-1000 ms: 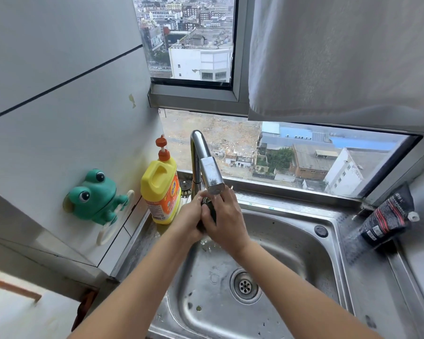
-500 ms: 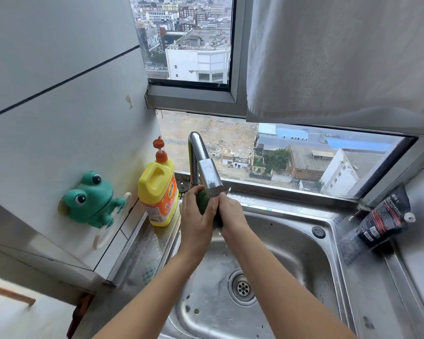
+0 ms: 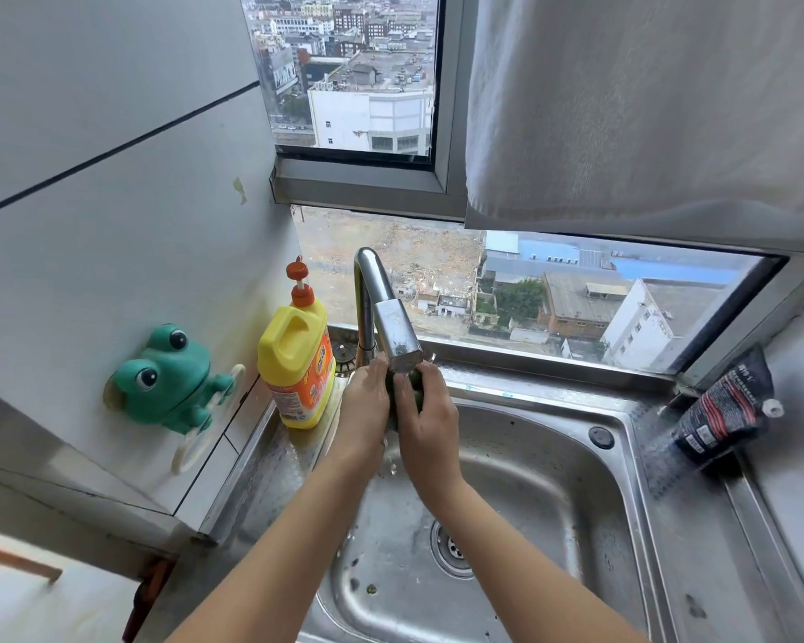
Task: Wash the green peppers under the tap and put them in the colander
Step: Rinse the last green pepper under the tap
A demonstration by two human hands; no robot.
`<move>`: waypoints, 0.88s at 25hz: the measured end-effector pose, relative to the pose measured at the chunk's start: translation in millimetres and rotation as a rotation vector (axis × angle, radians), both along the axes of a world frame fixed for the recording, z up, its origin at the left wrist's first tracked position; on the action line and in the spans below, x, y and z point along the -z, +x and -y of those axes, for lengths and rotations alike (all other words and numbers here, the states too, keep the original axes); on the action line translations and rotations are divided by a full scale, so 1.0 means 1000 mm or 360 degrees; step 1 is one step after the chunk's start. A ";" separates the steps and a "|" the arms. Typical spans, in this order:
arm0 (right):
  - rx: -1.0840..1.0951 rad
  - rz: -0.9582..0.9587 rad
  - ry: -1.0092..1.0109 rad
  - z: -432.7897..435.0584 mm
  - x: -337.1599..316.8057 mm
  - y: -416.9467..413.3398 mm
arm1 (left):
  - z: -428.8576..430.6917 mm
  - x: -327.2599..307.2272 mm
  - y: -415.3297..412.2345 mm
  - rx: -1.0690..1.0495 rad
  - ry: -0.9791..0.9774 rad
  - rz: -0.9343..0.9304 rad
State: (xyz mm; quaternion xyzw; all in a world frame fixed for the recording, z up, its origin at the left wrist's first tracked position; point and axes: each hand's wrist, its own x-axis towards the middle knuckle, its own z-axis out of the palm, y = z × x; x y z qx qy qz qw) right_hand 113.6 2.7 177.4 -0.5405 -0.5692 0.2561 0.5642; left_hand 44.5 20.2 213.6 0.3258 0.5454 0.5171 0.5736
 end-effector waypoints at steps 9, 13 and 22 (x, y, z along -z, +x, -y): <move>-0.0290 -0.1605 -0.1424 -0.020 -0.038 0.008 | 0.013 0.022 -0.005 -0.0043 0.0615 -0.0662; -0.0120 -0.0851 -0.0773 -0.024 -0.028 0.001 | 0.008 0.012 0.002 -0.0045 0.0184 0.0040; 0.0048 0.0264 0.0181 0.000 -0.008 0.004 | 0.007 0.006 0.000 -0.0004 -0.0546 0.1077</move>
